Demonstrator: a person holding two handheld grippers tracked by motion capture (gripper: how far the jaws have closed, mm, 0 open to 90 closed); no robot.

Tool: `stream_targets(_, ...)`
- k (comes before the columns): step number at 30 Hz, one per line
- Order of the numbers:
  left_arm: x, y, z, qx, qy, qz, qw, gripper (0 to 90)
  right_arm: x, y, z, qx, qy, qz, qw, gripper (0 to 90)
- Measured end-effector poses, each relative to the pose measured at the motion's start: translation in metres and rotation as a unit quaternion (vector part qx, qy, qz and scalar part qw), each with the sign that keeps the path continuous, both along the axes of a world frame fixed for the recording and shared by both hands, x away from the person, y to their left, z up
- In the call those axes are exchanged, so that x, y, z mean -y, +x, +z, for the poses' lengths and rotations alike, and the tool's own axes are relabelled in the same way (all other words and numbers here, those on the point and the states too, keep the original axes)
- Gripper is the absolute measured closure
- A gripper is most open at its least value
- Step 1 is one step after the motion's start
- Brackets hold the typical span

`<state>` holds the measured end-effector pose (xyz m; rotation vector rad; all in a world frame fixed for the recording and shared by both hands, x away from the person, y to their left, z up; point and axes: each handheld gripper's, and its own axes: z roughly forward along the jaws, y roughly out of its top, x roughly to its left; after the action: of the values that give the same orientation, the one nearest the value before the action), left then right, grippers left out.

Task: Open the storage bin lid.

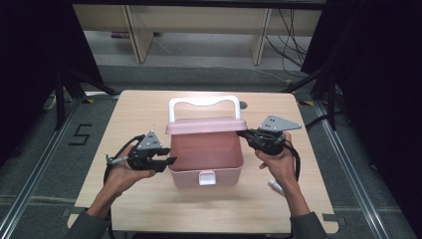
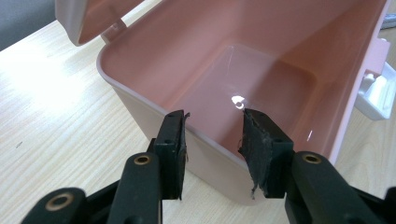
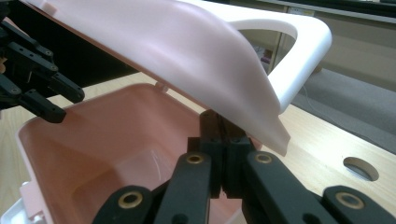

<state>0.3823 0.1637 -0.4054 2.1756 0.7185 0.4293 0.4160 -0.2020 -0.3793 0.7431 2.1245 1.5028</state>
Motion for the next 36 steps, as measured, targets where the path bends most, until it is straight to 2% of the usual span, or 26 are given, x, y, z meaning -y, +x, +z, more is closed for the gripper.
stream_targets(1, 0.0, 0.0, 0.0, 0.0, -0.001, -0.002, 1.0, 59.9, 0.0, 0.001, 0.001, -0.008, -0.001, 0.003, 1.0, 90.0)
stream_targets(4, 0.0, 0.0, 0.0, 0.0, 0.0, 0.003, 1.0, 60.1, -0.001, 0.003, 0.002, -0.006, 0.005, 0.002, 1.0, 90.0)
stream_targets(6, 0.001, 0.0, 0.0, -0.002, -0.003, 0.005, 1.0, 60.1, -0.002, 0.003, 0.004, -0.019, 0.005, 0.002, 0.9998, 90.0)
stream_targets(9, 0.002, -0.002, 0.0, 0.0, 0.003, 0.01, 1.0, 60.6, -0.001, 0.006, 0.005, -0.003, 0.001, -0.002, 1.0, 90.0)
stream_targets(15, 0.003, -0.002, 0.001, -0.007, 0.002, 0.021, 0.9998, 60.8, -0.002, 0.006, 0.005, -0.017, 0.002, 0.002, 0.9999, 90.0)
stream_targets(18, 0.003, -0.002, 0.001, -0.007, 0.002, 0.023, 0.9997, 60.9, -0.001, 0.008, 0.005, -0.002, -0.003, -0.001, 1.0, 90.0)
stream_targets(19, 0.002, -0.002, 0.001, -0.007, 0.002, 0.023, 0.9997, 60.9, -0.002, 0.008, 0.004, -0.012, 0.002, 0.004, 0.9999, 90.0)
stream_targets(21, 0.002, -0.001, 0.0, -0.011, 0.0, 0.023, 0.9997, 61.0, -0.002, 0.009, 0.004, -0.019, 0.001, 0.002, 0.9998, 90.0)
stream_targets(24, 0.002, -0.001, 0.001, -0.013, -0.001, 0.024, 0.9996, 61.1, -0.002, 0.012, 0.003, -0.014, 0.002, 0.005, 0.9999, 90.0)
stream_targets(26, 0.001, 0.0, 0.001, -0.015, -0.001, 0.025, 0.9996, 61.1, -0.001, 0.012, 0.003, -0.011, -0.002, -0.004, 0.9999, 90.0)
stream_targets(27, 0.001, 0.0, 0.001, -0.016, -0.003, 0.025, 0.9996, 61.3, -0.002, 0.012, 0.003, -0.02, 0.005, 0.0, 0.9998, 90.0)
stream_targets(30, 0.0, 0.0, 0.001, -0.017, -0.001, 0.026, 0.9995, 61.6, -0.002, 0.011, 0.005, -0.023, 0.005, -0.007, 0.9997, 90.0)
stream_targets(32, 0.0, 0.0, 0.001, -0.018, -0.002, 0.027, 0.9995, 61.8, -0.002, 0.014, 0.006, -0.015, 0.007, 0.003, 0.9999, 90.0)
stream_targets(34, 0.0, 0.0, 0.0, -0.018, -0.003, 0.029, 0.9994, 61.8, -0.002, 0.015, 0.008, -0.015, 0.008, -0.009, 0.9998, 90.0)
stream_targets(36, 0.0, 0.0, 0.001, -0.017, 0.001, 0.027, 0.9995, 61.8, -0.003, 0.017, 0.011, -0.016, 0.008, -0.006, 0.9998, 90.0)
